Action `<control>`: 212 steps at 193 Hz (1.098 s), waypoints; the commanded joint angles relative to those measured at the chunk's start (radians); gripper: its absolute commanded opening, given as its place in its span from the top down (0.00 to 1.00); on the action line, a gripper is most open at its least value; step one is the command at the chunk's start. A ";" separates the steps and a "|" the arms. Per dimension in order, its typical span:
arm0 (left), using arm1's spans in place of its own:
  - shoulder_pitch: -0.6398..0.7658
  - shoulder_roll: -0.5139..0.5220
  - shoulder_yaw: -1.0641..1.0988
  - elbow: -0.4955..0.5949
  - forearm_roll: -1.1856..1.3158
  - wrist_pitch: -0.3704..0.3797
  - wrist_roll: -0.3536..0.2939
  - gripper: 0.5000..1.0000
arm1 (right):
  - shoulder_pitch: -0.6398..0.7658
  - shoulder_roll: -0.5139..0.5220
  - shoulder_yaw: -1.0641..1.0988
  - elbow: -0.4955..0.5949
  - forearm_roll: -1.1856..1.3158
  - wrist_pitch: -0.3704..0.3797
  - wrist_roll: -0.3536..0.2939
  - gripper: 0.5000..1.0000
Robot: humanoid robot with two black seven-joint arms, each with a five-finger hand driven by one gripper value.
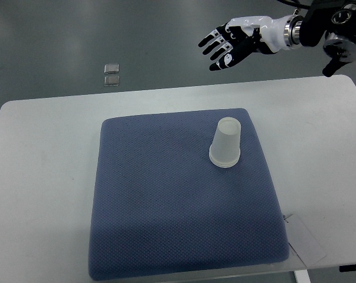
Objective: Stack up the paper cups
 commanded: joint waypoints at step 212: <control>0.001 0.000 0.000 0.000 0.000 0.000 0.000 0.00 | -0.612 0.293 0.840 -0.308 0.278 -0.036 0.129 0.32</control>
